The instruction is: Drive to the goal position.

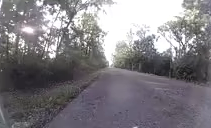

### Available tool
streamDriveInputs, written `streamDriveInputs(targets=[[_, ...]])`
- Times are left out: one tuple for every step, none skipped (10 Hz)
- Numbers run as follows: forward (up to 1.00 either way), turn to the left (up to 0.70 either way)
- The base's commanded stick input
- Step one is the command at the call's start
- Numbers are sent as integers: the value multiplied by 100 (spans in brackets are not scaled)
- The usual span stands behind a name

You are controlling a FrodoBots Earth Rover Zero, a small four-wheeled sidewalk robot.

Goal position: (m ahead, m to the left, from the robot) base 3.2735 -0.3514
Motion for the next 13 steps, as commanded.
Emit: streamDriveInputs(targets=[[5,0],[5,0],[5,0],[5,0],[5,0],[5,0],[5,0],[5,0],[5,0],[5,0],[5,0],[5,0],[5,0]])
